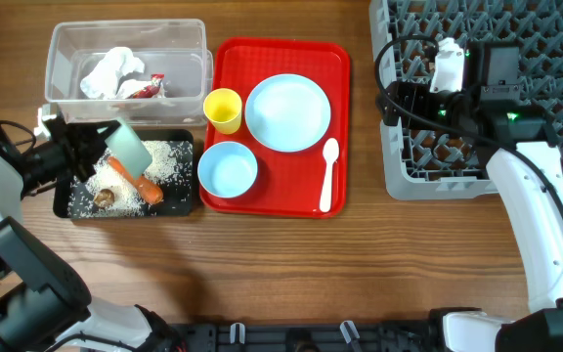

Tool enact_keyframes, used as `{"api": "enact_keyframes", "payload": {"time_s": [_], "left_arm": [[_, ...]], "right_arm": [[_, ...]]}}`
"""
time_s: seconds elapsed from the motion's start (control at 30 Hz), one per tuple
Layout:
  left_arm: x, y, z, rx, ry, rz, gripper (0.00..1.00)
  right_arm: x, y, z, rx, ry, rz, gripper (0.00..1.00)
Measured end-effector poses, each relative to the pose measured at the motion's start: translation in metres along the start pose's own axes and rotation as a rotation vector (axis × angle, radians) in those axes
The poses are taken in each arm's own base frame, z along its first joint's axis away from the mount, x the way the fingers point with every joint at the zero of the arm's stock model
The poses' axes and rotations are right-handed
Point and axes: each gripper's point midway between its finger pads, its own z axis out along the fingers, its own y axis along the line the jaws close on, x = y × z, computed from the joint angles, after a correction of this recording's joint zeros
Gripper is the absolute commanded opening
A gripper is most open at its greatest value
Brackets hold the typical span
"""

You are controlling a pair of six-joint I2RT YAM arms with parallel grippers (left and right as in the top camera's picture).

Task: Sort waste into correct bins and load items into the dishwasher rack
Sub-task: 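Tip the green bowl over the black tray to pour out the rice, then set the empty green bowl back on the red tray with the left gripper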

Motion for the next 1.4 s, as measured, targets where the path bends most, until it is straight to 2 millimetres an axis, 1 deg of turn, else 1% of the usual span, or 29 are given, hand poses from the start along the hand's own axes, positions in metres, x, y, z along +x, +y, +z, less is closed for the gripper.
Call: {"api": "enact_keyframes", "payload": {"time_s": [0.1, 0.17, 0.23, 0.27, 0.33, 0.4, 0.43, 0.47, 0.5, 0.53, 0.57, 0.63, 0.7, 0.73, 0.8, 0.83, 0.87, 0.93, 1.0, 1.07, 1.13, 1.17, 1.23, 1.27, 1.33, 1.37, 1.4], "left_arm": [[-0.002, 0.003, 0.001, -0.021, -0.010, -0.041, 0.04], [-0.001, 0.004, 0.006, -0.037, -0.003, -0.055, 0.04], [0.009, -0.003, 0.027, -0.065, 0.035, 0.024, 0.04], [0.018, -0.010, 0.040, -0.079, 0.058, 0.083, 0.04], [0.047, -0.030, 0.068, -0.120, 0.104, 0.242, 0.04], [0.073, -0.048, 0.090, -0.162, 0.116, 0.401, 0.04], [0.085, -0.054, 0.100, -0.196, 0.109, 0.471, 0.04], [0.102, -0.059, 0.112, -0.227, 0.117, 0.540, 0.04], [0.122, -0.059, 0.126, -0.272, 0.125, 0.611, 0.04], [0.134, -0.058, 0.135, -0.296, 0.134, 0.649, 0.04], [0.150, -0.051, 0.150, -0.351, 0.139, 0.708, 0.04], [0.176, -0.035, 0.174, -0.429, 0.165, 0.791, 0.04], [0.207, -0.011, 0.202, -0.525, 0.189, 0.928, 0.04], [0.216, 0.000, 0.210, -0.571, 0.196, 0.975, 0.04], [0.224, 0.024, 0.221, -0.675, 0.183, 1.060, 0.04], [0.230, 0.042, 0.228, -0.741, 0.186, 1.111, 0.04], [0.232, 0.055, 0.232, -0.784, 0.192, 1.136, 0.04], [0.231, 0.079, 0.239, -0.866, 0.194, 1.176, 0.04], [0.230, 0.094, 0.244, -0.908, 0.200, 1.200, 0.04], [0.232, 0.103, 0.248, -0.931, 0.211, 1.228, 0.04], [0.233, 0.102, 0.251, -0.926, 0.201, 1.246, 0.04], [0.233, 0.101, 0.252, -0.921, 0.196, 1.250, 0.07], [0.231, 0.098, 0.254, -0.915, 0.184, 1.259, 0.20], [0.231, 0.098, 0.254, -0.913, 0.181, 1.261, 0.22], [0.231, 0.098, 0.254, -0.913, 0.184, 1.268, 0.32], [0.231, 0.098, 0.254, -0.913, 0.186, 1.271, 0.40], [0.231, 0.098, 0.254, -0.913, 0.184, 1.267, 0.46]], "right_arm": [[-0.001, 0.000, 0.000, -0.001, -0.004, -0.002, 0.97], [-0.001, 0.000, 0.000, -0.001, -0.004, -0.002, 0.98], [-0.002, 0.000, 0.000, -0.001, -0.008, -0.003, 0.98], [-0.002, 0.000, 0.000, -0.001, -0.009, -0.003, 0.98], [-0.002, 0.000, 0.000, -0.001, -0.010, -0.004, 0.98], [-0.002, 0.000, 0.000, -0.001, -0.009, -0.003, 0.98], [-0.002, 0.000, 0.000, -0.001, -0.009, -0.003, 0.98], [-0.002, 0.000, 0.000, -0.001, -0.009, -0.003, 0.98], [-0.002, 0.000, 0.000, -0.001, -0.009, -0.003, 0.98], [-0.002, 0.000, 0.000, -0.001, -0.009, -0.004, 0.98], [-0.002, 0.000, 0.000, -0.001, -0.009, -0.003, 0.98], [-0.002, 0.000, 0.000, -0.001, -0.009, -0.003, 0.98], [-0.002, 0.000, 0.000, -0.001, -0.007, -0.002, 0.99], [-0.002, 0.000, 0.000, -0.001, -0.006, -0.002, 0.99], [-0.001, 0.000, 0.000, 0.000, -0.004, -0.002, 0.99], [-0.001, 0.000, 0.000, 0.000, -0.003, -0.001, 0.99], [-0.001, 0.000, 0.000, 0.000, -0.003, -0.001, 0.99], [-0.001, 0.000, 0.000, 0.000, -0.003, -0.001, 0.99], [-0.001, 0.000, 0.000, 0.000, -0.003, -0.002, 0.99], [-0.001, 0.000, 0.000, 0.000, -0.003, -0.002, 0.99], [-0.001, 0.000, 0.000, 0.000, -0.003, -0.001, 0.99], [-0.001, 0.000, 0.000, 0.000, -0.003, -0.001, 0.99], [-0.001, 0.000, 0.000, 0.000, -0.003, -0.001, 0.99], [-0.001, 0.000, 0.000, 0.000, -0.003, -0.001, 0.99], [0.001, 0.000, 0.000, 0.001, 0.006, 0.002, 0.99], [0.003, 0.000, 0.000, 0.002, 0.011, 0.004, 0.99], [0.003, -0.001, 0.000, 0.002, 0.014, 0.005, 0.99]]}}
